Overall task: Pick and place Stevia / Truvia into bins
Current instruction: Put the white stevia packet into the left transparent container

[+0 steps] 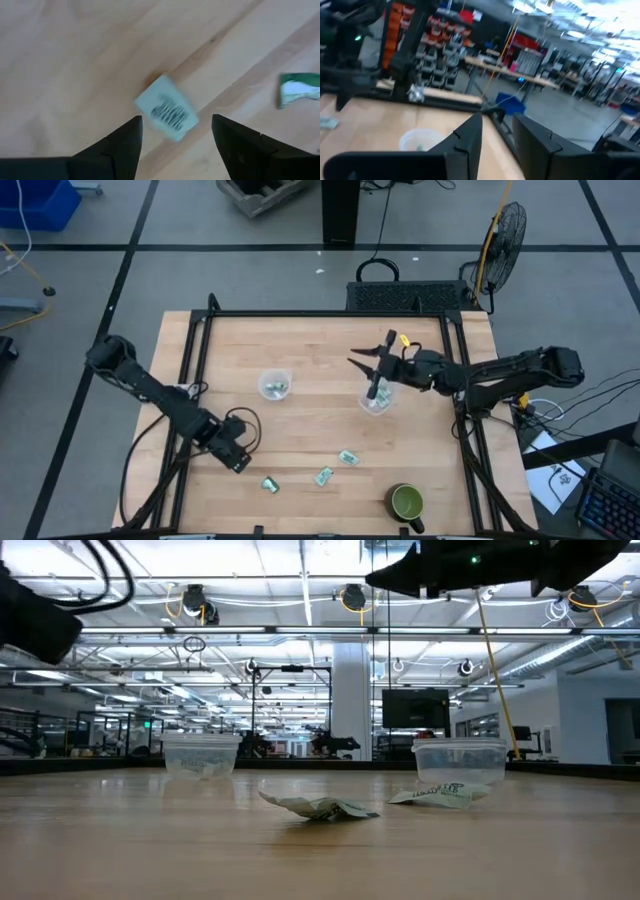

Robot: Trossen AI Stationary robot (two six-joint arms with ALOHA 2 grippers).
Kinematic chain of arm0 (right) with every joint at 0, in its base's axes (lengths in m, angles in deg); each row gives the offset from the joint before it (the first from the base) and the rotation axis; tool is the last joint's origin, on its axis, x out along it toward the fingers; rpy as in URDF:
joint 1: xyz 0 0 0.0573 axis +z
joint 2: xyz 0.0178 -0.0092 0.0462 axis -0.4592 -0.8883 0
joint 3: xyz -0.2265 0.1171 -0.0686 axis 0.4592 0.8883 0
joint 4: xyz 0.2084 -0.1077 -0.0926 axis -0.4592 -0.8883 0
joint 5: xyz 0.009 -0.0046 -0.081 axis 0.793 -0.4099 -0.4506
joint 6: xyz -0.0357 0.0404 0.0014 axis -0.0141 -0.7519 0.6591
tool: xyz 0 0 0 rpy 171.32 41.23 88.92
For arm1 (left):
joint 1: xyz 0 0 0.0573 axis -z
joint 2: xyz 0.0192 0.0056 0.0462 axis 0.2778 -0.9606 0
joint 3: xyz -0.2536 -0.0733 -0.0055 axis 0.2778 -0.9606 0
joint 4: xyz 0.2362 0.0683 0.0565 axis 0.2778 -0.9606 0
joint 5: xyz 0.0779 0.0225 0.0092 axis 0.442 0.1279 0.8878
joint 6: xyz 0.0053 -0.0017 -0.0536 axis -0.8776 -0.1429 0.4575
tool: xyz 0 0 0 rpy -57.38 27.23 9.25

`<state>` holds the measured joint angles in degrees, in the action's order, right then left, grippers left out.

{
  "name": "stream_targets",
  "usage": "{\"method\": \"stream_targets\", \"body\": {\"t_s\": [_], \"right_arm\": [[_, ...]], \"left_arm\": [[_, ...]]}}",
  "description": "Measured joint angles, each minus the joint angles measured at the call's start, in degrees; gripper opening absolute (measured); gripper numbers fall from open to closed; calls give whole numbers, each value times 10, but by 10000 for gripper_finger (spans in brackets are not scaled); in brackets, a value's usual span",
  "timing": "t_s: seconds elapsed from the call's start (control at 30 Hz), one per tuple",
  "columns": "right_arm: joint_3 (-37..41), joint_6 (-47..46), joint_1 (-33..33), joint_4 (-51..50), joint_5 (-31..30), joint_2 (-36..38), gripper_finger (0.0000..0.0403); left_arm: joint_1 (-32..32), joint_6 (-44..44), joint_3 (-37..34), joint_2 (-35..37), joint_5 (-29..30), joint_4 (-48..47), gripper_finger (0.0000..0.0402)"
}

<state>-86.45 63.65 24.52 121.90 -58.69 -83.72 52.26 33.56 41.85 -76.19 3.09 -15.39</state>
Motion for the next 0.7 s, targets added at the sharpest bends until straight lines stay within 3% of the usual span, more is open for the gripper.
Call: {"method": "stream_targets", "body": {"t_s": [0.37, 0.7], "right_arm": [[0, 18, -20, 83, 1, 0, 100], [0, 6, -38, 92, 0, 0, 100]], "left_arm": [[88, 168, 0, -31, 60, 27, 246], [97, 175, 3, -116, 45, 56, 246]]}}
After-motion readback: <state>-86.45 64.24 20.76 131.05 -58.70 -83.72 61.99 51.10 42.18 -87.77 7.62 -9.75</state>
